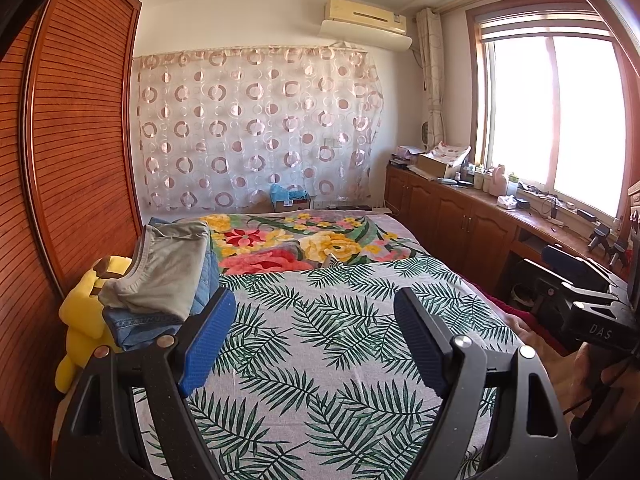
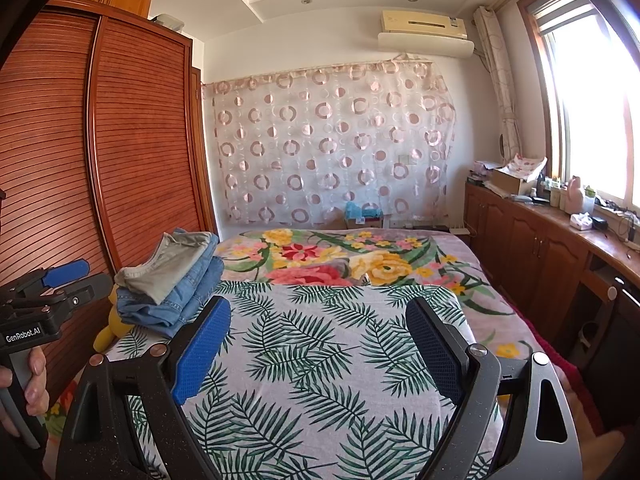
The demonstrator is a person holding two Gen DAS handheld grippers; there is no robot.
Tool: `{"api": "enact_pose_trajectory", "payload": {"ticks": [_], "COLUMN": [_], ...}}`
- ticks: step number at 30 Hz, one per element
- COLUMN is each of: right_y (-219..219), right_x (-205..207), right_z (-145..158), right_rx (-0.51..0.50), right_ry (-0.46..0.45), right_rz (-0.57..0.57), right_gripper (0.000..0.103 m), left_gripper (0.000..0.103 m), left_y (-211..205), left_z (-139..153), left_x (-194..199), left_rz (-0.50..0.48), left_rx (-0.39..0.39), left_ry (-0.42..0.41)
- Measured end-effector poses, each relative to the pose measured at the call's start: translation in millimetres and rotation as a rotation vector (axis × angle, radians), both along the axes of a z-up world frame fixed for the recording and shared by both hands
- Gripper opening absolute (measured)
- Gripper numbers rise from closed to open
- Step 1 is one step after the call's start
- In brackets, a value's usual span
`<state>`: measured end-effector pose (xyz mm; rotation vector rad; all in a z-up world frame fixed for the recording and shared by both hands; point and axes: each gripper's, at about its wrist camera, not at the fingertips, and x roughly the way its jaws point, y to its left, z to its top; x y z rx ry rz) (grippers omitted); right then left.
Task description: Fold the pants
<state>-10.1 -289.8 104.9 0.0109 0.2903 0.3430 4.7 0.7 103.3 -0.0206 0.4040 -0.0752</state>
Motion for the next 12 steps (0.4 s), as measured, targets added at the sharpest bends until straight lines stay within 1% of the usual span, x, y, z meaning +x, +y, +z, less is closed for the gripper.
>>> {"api": "enact_pose_trajectory", "payload": {"ticks": [12], "right_y": [0.8], "right_x": [-1.6], "right_z": [-1.5], "right_rx": [-0.001], "right_ry": [-0.001], "right_rz": [0.001], "right_gripper": [0.090], "left_gripper": [0.082], "left_y": [0.3], "left_z": [-0.5], "left_x": [-0.5], "left_rz": [0.000], "left_rx": [0.000], "left_ry": [-0.002]}}
